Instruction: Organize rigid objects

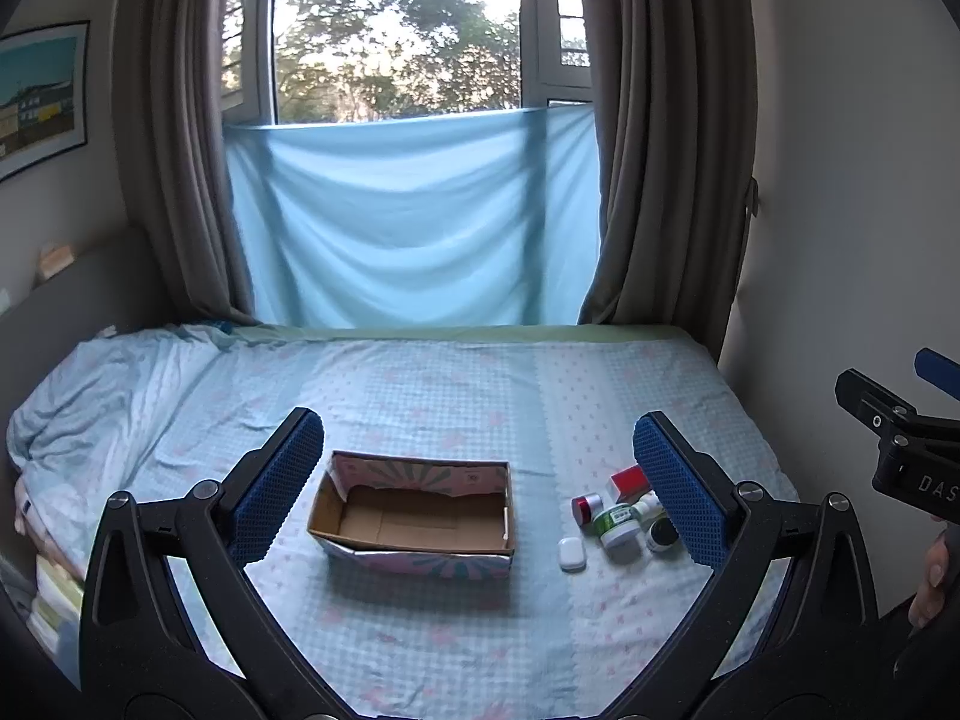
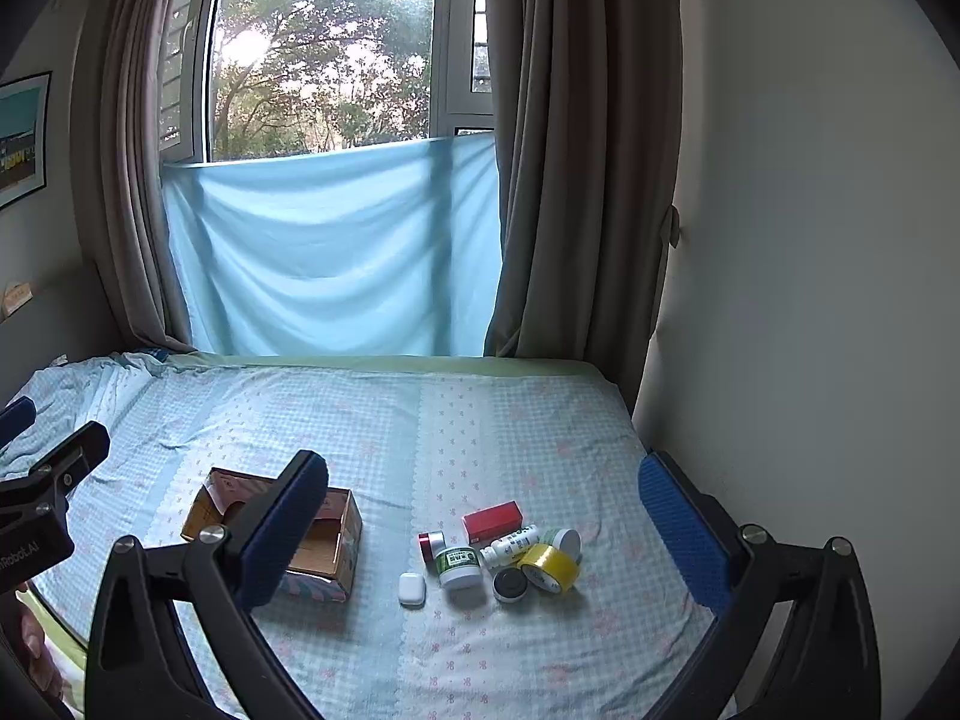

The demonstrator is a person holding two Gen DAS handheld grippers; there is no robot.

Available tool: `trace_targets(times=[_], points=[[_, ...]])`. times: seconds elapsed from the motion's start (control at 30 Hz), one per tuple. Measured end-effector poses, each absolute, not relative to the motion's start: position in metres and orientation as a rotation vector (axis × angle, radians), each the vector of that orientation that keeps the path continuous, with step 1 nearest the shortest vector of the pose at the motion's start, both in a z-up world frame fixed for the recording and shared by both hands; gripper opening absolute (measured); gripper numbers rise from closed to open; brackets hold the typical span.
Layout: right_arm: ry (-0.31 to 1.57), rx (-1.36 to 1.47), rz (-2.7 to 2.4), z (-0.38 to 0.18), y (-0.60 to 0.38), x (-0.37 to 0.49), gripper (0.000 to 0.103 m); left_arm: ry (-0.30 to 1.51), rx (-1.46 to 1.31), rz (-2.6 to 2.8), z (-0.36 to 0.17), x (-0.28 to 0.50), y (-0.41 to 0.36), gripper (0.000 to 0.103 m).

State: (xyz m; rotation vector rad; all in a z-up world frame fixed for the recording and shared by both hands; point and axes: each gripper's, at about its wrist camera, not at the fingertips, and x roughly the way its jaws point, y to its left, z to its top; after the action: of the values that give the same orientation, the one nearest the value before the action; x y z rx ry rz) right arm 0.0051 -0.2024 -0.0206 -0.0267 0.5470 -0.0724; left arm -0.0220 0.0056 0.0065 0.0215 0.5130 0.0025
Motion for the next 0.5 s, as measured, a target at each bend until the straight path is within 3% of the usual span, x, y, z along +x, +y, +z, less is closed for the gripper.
trace_targets(times=[0.5], points=[[0.545, -0.013, -0.074, -0.0214, -0.2019, -0.0005, 0.103, 0.518, 0.016, 0.0, 0.0051, -0.0217, 0.0039, 0.102]])
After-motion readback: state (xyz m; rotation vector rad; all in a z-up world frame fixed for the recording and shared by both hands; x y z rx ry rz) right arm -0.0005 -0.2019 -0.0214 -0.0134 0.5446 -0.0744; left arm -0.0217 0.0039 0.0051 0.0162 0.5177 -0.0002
